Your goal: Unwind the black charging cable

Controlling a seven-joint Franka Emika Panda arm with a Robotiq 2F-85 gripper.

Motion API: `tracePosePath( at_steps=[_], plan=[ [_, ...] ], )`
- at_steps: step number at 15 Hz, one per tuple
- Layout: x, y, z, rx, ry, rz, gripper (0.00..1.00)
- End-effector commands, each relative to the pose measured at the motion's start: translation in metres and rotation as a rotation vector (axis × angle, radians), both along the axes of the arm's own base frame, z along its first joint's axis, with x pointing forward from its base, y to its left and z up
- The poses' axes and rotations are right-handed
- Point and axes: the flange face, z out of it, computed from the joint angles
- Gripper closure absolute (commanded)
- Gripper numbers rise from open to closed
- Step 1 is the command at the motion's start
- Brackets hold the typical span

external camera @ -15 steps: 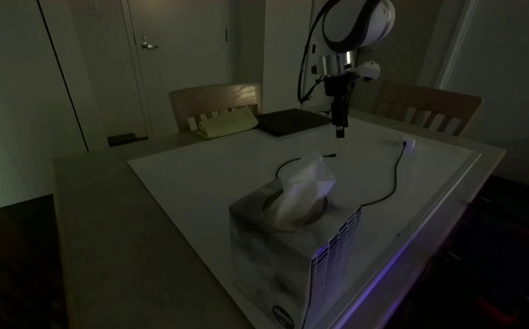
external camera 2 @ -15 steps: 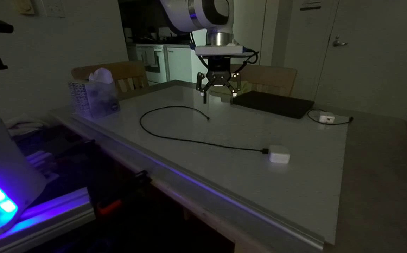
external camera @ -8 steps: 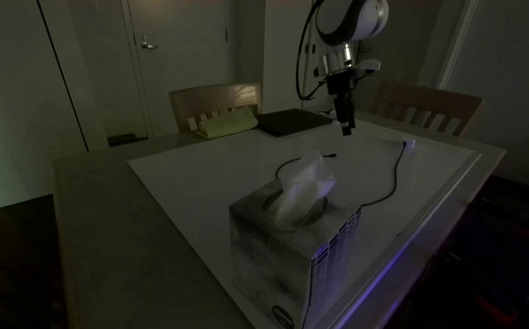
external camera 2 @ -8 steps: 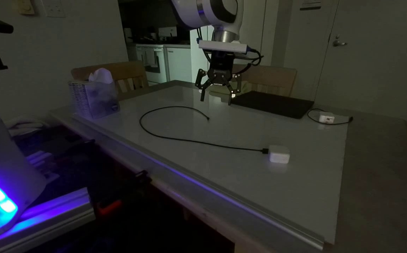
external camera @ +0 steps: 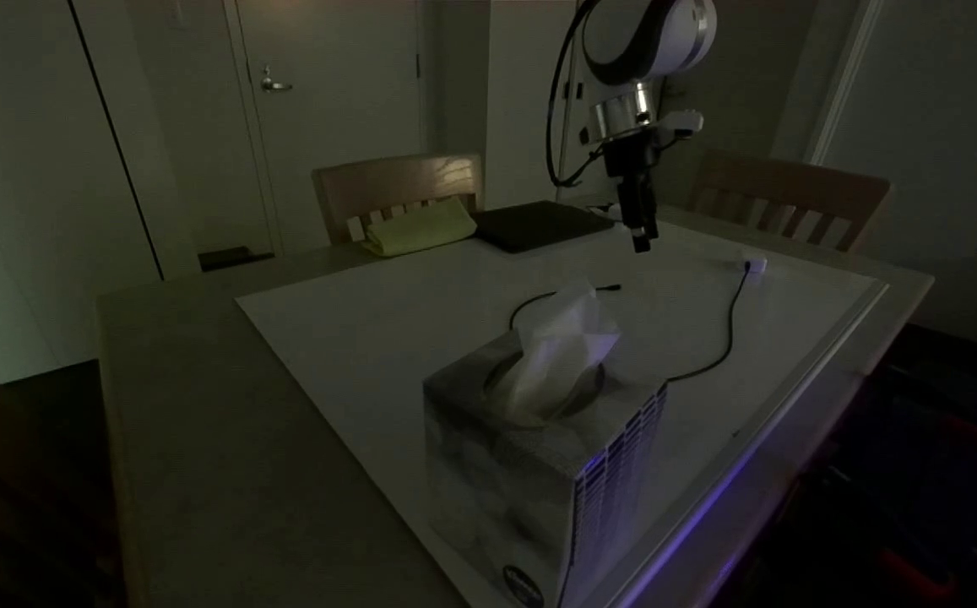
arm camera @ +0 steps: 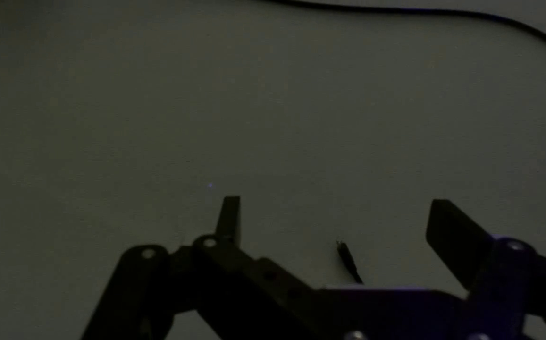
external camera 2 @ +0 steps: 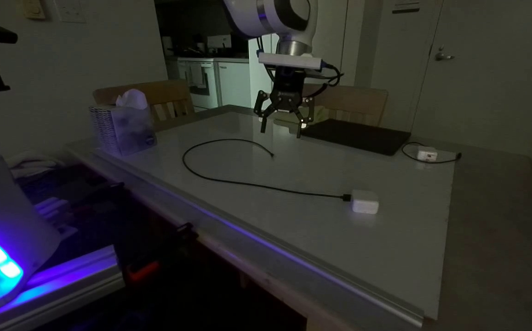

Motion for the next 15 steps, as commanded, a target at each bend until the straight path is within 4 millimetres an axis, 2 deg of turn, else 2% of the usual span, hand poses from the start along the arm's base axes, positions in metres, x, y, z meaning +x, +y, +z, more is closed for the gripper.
tracePosePath(
  at_steps=[1,6,12,15],
  plan=[
    [-0.011,0.004,-0.006,-0.002,0.065,-0.018,0.0],
    [-0.03,0.006,-0.025,0.042,0.068,0.003,0.0],
    [-0.035,0.024,-0.047,0.158,-0.124,0.227,0.0],
    [-0.04,0.027,-0.051,0.193,-0.175,0.309,0.0]
  ],
)
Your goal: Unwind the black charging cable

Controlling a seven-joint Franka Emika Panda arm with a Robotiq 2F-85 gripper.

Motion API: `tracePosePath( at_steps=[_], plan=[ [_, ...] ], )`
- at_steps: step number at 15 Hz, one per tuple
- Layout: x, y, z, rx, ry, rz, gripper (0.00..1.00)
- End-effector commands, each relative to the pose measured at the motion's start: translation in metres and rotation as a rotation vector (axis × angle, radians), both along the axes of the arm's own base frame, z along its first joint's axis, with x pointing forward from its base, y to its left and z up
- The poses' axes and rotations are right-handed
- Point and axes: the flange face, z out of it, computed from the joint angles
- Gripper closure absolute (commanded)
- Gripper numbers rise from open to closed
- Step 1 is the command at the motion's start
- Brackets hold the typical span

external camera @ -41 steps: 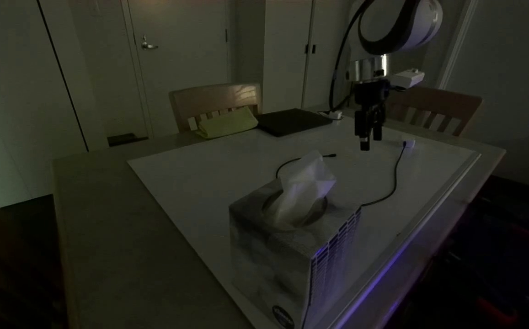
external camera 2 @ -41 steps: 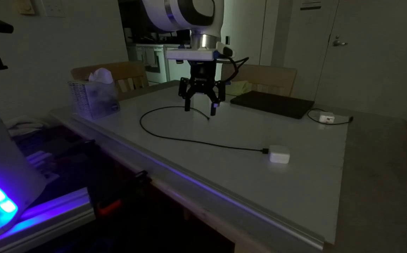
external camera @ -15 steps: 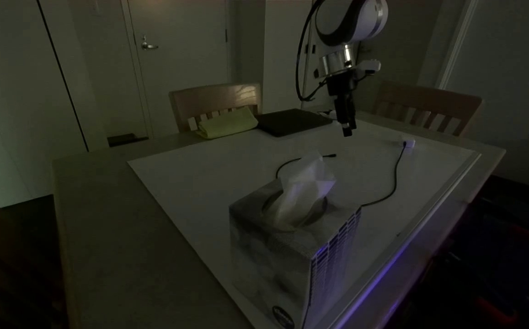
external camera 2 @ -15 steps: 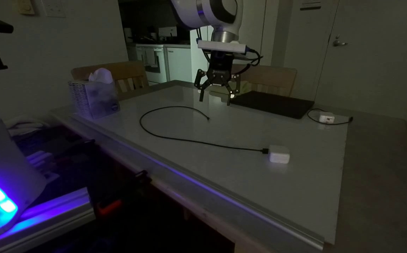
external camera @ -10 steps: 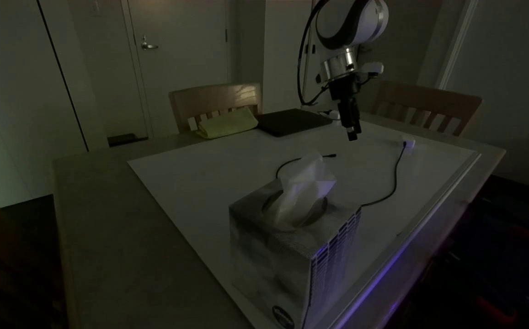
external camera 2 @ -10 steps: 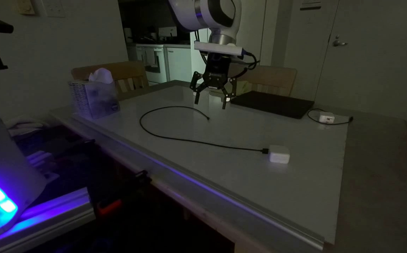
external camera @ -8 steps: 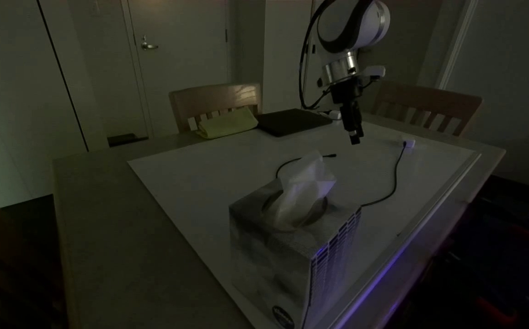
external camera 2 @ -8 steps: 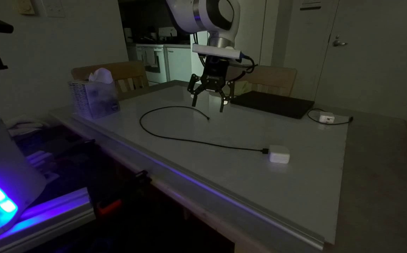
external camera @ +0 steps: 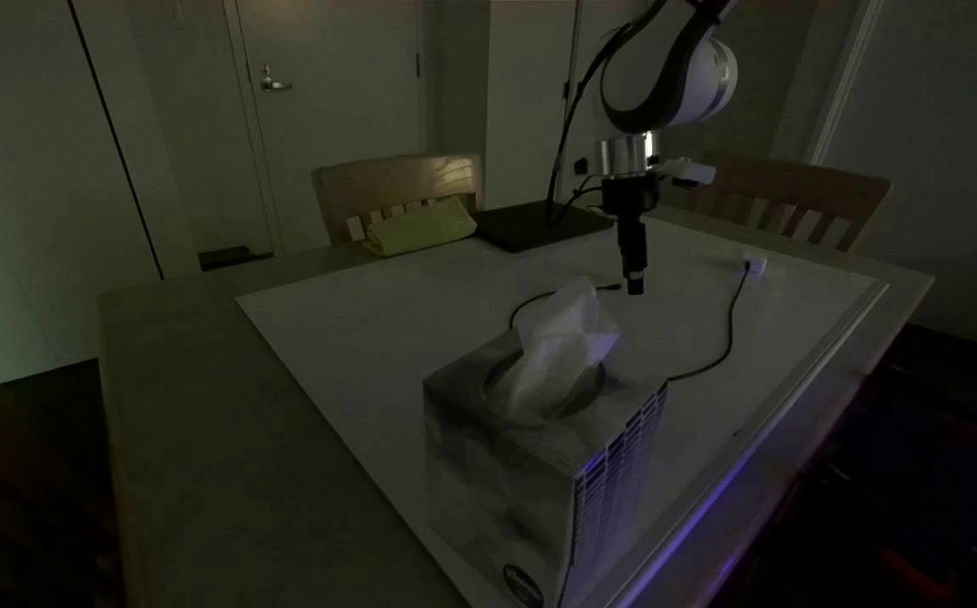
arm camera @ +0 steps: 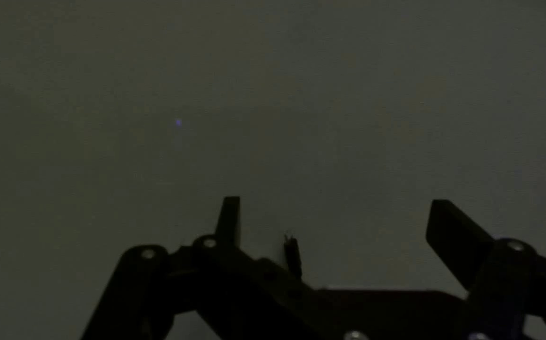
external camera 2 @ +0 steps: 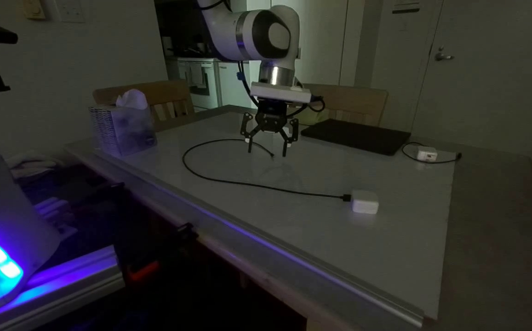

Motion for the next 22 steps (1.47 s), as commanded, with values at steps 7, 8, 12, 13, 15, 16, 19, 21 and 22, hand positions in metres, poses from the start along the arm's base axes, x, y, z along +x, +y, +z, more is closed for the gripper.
tracePosePath(
  at_steps=[7,8,12,13,15,16,19,21,22],
  plan=[
    [-0.012,0.006,-0.009,0.053,-0.119,0.137,0.0],
    [-0.011,0.007,-0.01,0.052,-0.136,0.141,0.0],
    [-0.008,0.015,-0.012,0.052,-0.162,0.176,0.0],
    [-0.007,0.016,-0.012,0.054,-0.163,0.178,0.25],
    [-0.005,0.016,-0.01,0.051,-0.169,0.18,0.34],
    [-0.004,0.016,-0.008,0.049,-0.172,0.179,0.42],
    [0.001,0.015,-0.006,0.041,-0.181,0.175,0.62],
    [0.004,0.015,-0.005,0.038,-0.183,0.172,0.77],
    [0.004,0.016,-0.004,0.037,-0.184,0.171,0.84]
  ],
)
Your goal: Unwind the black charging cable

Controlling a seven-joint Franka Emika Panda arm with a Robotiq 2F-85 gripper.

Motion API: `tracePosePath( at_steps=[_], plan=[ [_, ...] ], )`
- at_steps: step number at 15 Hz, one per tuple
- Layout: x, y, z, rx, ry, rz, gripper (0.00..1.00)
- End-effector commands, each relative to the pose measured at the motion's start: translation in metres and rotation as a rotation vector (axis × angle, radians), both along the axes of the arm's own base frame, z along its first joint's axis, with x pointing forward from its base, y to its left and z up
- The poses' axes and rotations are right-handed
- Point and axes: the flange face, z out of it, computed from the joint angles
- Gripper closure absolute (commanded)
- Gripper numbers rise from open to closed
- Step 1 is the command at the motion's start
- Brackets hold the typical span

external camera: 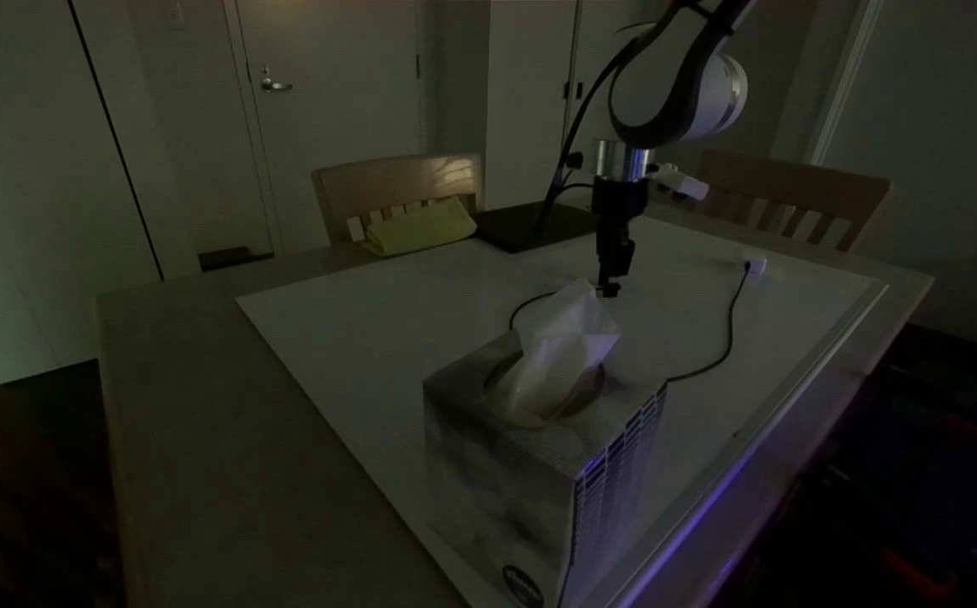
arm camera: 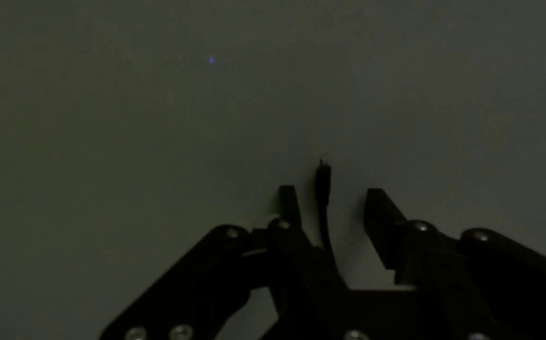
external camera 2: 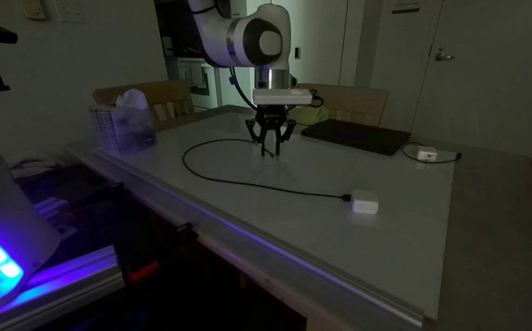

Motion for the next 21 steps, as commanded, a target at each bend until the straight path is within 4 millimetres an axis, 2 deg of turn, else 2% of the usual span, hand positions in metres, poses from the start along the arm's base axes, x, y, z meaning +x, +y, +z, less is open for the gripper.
tracePosePath(
  at_steps=[1,3,11,12,14,16,17,21],
  plan=[
    [0.001,0.003,-0.005,-0.001,0.0,0.013,0.91],
    [0.004,0.008,-0.001,0.005,0.008,0.016,1.0],
    [0.023,0.071,0.004,-0.095,0.06,0.119,0.99],
    [0.013,0.065,0.006,-0.068,0.042,0.105,0.95],
    [0.017,0.075,0.009,-0.076,0.047,0.117,0.95],
    [0.018,0.075,0.009,-0.077,0.048,0.117,0.95],
    [0.018,0.074,0.008,-0.077,0.048,0.116,0.99],
    [0.018,0.092,0.011,-0.098,0.036,0.284,0.99]
  ],
)
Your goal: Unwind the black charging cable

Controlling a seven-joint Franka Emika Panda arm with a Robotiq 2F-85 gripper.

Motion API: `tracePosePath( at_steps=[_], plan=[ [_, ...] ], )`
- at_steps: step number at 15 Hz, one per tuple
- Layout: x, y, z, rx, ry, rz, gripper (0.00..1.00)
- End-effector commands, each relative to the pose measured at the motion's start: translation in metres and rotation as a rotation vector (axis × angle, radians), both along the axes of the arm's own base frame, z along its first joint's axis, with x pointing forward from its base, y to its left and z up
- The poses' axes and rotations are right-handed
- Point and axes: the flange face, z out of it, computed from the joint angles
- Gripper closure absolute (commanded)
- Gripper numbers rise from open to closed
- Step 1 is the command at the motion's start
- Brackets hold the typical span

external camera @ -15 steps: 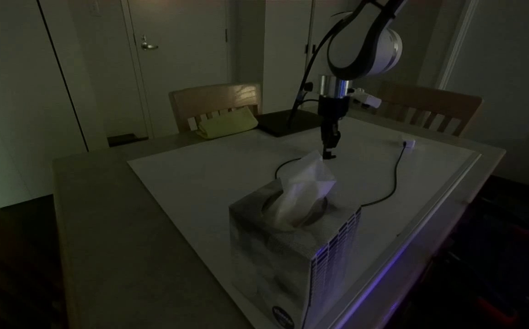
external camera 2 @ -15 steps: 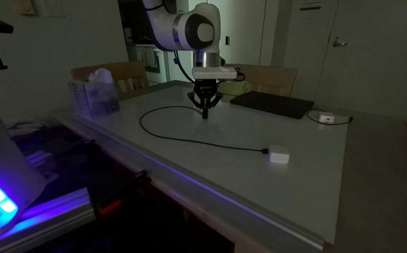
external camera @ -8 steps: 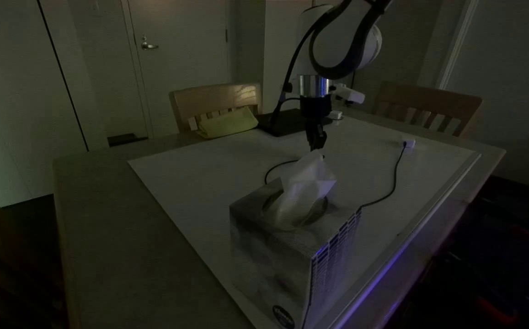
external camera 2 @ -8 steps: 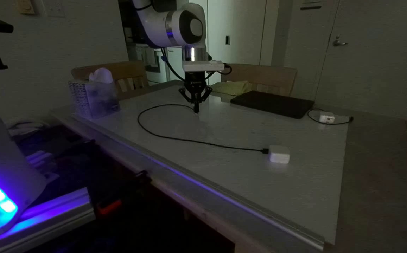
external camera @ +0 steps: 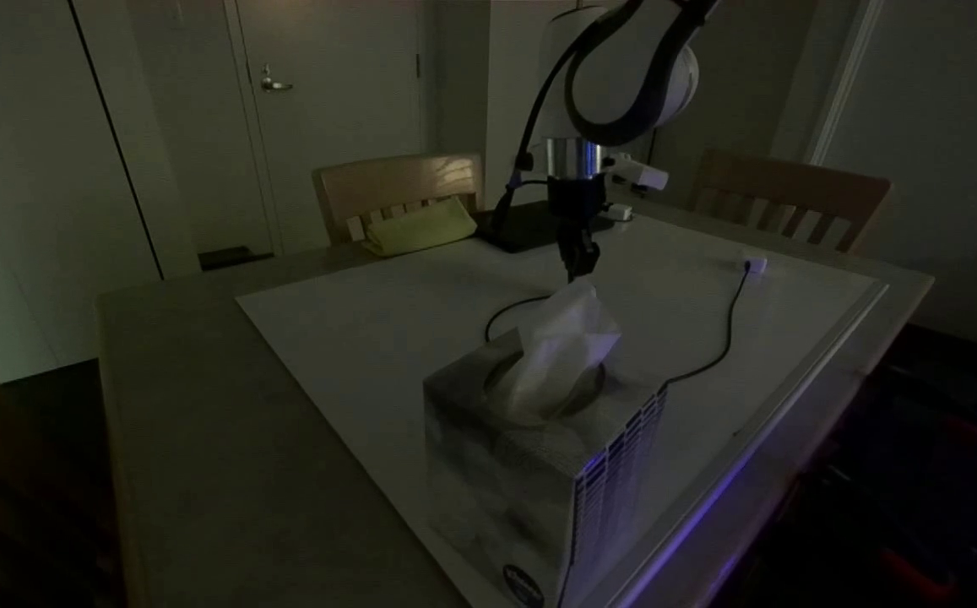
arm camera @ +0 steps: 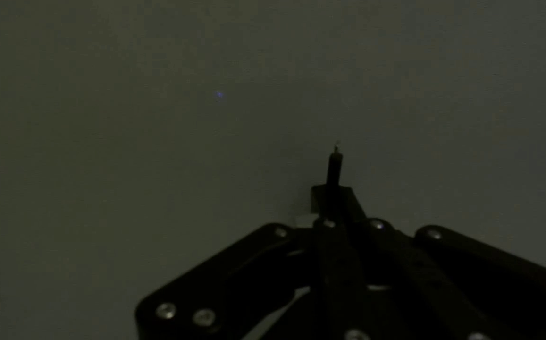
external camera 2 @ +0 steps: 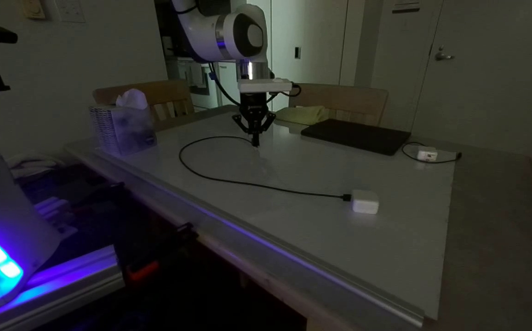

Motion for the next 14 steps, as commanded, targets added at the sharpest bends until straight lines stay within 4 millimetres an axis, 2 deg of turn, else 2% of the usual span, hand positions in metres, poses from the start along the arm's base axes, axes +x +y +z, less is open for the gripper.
tracePosePath(
  at_steps=[1,5,10,11,12,14],
  plan=[
    [0.001,0.018,0.003,-0.035,0.006,0.154,0.99],
    [-0.001,0.053,0.005,-0.099,0.005,0.349,0.99],
    [0.004,0.101,0.013,-0.072,-0.079,0.604,0.99],
    [0.004,0.107,0.015,-0.057,-0.101,0.651,0.99],
    [-0.001,0.101,0.014,-0.068,-0.066,0.562,0.95],
    [0.0,0.109,0.017,-0.055,-0.085,0.609,0.95]
  ],
)
